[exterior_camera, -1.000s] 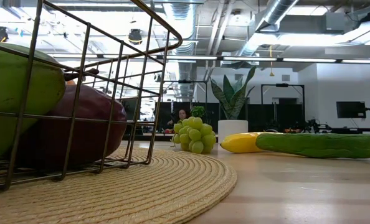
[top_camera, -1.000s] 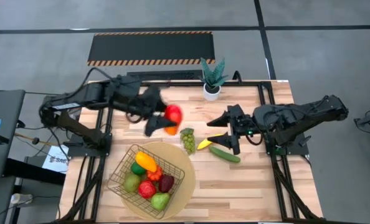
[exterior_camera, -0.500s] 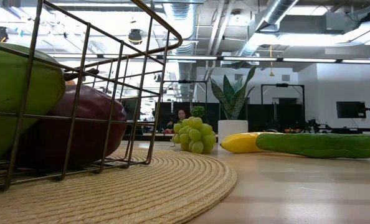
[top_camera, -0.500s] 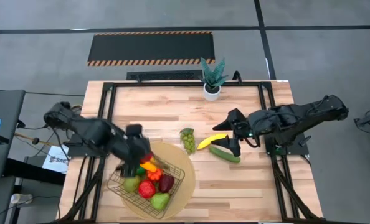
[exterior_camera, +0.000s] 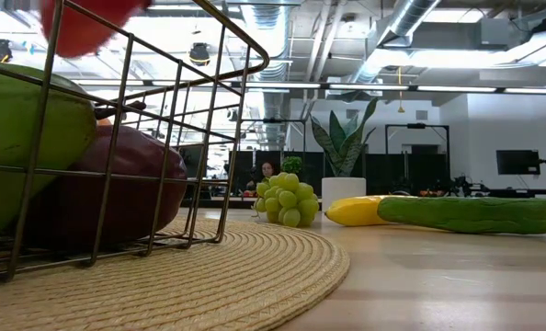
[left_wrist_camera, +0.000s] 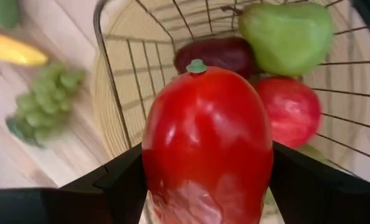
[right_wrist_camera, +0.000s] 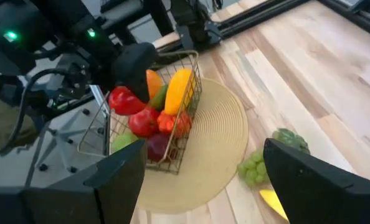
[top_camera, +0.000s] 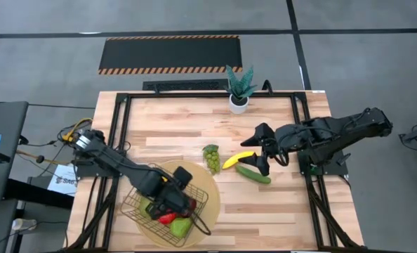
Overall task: Build produce basket
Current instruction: Put the red mango into the mesh basket, then put the banana into the mesh basket
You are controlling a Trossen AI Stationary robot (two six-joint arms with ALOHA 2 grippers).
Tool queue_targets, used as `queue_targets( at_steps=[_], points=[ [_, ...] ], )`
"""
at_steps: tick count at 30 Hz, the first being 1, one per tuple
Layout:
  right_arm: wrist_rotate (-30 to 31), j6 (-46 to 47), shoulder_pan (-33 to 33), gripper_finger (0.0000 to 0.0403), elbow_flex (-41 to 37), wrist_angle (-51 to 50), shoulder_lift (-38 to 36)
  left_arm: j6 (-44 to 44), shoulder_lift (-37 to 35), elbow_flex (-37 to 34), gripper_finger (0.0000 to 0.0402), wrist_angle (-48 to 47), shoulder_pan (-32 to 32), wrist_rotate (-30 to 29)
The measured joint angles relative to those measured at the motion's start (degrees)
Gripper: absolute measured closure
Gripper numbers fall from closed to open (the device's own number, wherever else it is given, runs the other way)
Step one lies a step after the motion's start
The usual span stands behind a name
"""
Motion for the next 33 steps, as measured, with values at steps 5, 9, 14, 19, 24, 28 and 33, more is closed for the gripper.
queue_targets(
  at_steps=[5, 9, 14, 19, 24, 28, 33],
  points=[
    [-0.7, -0.1, 0.0, 0.0064, 0.0, -1.5, 0.0, 5.6, 2.5, 0.0, 0.0133, 4.8, 1.1, -0.5],
    [-0.7, -0.1, 0.0, 0.0066, 0.0, -3.9, 0.0, 8.1, 4.8, 0.0, 0.0133, 8.3, 1.8, -0.6],
    [-0.7, 0.1, 0.0, 0.0064, 0.0, -7.3, 0.0, 8.4, 5.8, 0.0, 0.0121, 8.0, 2.5, -1.2],
    [-0.8, 0.1, 0.0, 0.0061, 0.0, -7.7, 0.0, 6.2, 5.7, 0.0, 0.0094, 6.6, 3.0, -1.4],
    [-0.7, 0.1, 0.0, 0.0062, 0.0, -7.7, 0.0, 5.3, 5.7, 0.0, 0.0057, 6.5, 2.9, 1.8],
    [1.3, 2.4, -0.4, 0.0061, 0.0, -8.6, 0.0, -0.1, 5.7, 0.0, 0.0037, 6.0, 3.1, 1.8],
    [4.3, 8.0, -3.5, 0.0052, 0.0, -13.3, 3.1, -9.1, 3.8, 0.0, 0.0031, 2.7, 5.3, 5.6]
  ],
)
